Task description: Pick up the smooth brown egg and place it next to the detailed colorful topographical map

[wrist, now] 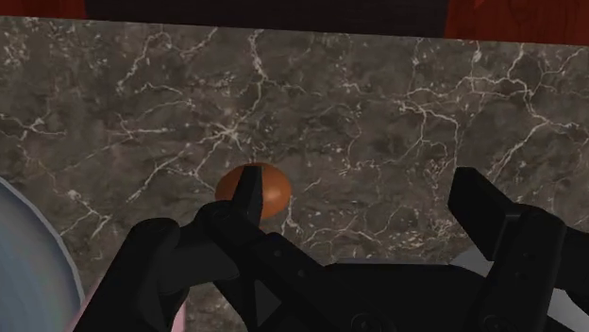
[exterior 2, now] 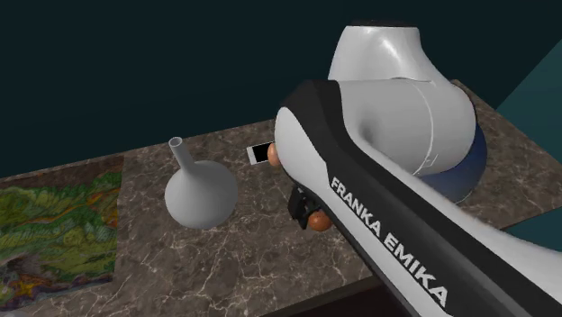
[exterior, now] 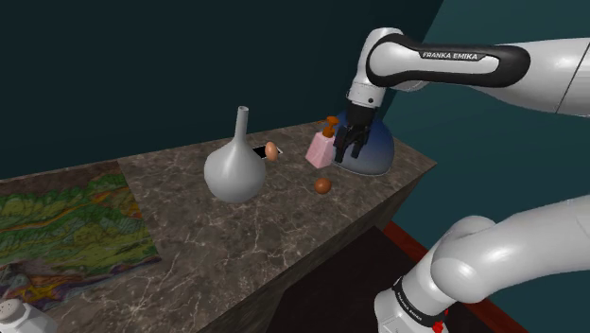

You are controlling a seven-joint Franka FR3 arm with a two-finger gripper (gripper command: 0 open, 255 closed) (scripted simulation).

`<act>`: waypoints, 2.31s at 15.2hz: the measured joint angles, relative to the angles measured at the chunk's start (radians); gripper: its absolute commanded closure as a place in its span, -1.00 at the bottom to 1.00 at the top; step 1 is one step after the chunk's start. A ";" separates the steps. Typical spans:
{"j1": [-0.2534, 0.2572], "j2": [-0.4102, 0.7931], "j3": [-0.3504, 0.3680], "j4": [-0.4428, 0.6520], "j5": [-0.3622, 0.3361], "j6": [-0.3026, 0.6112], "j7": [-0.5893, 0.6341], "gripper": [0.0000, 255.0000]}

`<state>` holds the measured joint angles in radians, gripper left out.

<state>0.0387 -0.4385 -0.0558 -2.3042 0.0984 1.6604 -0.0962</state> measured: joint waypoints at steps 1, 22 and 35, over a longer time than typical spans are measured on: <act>0.004 0.032 0.005 0.010 0.001 0.024 0.003 -1.00; 0.029 0.866 0.026 0.714 -0.051 0.189 0.009 -1.00; 0.034 1.015 0.027 0.807 -0.060 0.250 0.011 -1.00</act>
<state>0.0728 0.5764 -0.0291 -1.4969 0.0381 1.9105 -0.0847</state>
